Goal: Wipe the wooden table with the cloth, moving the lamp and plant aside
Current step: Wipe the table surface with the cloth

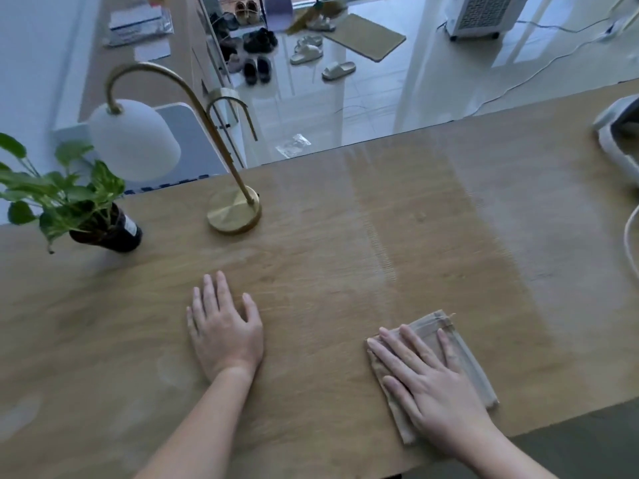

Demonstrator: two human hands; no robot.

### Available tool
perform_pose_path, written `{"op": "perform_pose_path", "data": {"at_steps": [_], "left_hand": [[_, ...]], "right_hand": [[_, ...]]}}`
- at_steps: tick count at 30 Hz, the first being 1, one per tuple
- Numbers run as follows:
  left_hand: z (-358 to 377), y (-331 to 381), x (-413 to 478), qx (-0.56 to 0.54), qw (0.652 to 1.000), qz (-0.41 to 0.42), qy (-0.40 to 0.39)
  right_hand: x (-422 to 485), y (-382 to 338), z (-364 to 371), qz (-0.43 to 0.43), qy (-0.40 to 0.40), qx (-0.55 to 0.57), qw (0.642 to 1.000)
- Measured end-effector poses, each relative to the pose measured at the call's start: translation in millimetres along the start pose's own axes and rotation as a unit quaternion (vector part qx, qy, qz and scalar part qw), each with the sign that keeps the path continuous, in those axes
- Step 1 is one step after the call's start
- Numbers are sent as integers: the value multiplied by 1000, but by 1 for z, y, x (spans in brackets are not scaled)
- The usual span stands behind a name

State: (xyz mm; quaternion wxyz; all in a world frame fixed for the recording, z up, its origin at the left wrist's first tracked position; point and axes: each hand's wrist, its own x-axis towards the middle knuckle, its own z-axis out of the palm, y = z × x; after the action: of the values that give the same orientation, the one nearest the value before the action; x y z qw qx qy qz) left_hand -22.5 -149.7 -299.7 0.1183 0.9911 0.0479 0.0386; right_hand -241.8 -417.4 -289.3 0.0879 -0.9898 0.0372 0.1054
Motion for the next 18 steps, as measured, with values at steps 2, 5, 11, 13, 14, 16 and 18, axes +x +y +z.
{"op": "perform_pose_path", "data": {"at_steps": [2,5,11,13,14,16,18], "left_hand": [[0,1,-1,0,1000,2,-2],[1,1,0,3,1000,6,1],[3,-1,4,19,1000,1,-4],[4,-2,6,24,1000,0,-6],[4,-3,6,27,1000,0,-7],[5,-4,7,26,1000,-1,-7],[5,-7,8,26,1000,-2,-3]], "right_hand": [[33,4,-10,13,-6,17,1000],[100,9,-27,25,-10,33,999],[262,18,-68,46,10,71,996],[320,21,-84,59,12,75,995],[346,21,-92,67,10,74,995],[385,20,-104,85,5,74,994],[407,17,-109,97,6,75,993]]}}
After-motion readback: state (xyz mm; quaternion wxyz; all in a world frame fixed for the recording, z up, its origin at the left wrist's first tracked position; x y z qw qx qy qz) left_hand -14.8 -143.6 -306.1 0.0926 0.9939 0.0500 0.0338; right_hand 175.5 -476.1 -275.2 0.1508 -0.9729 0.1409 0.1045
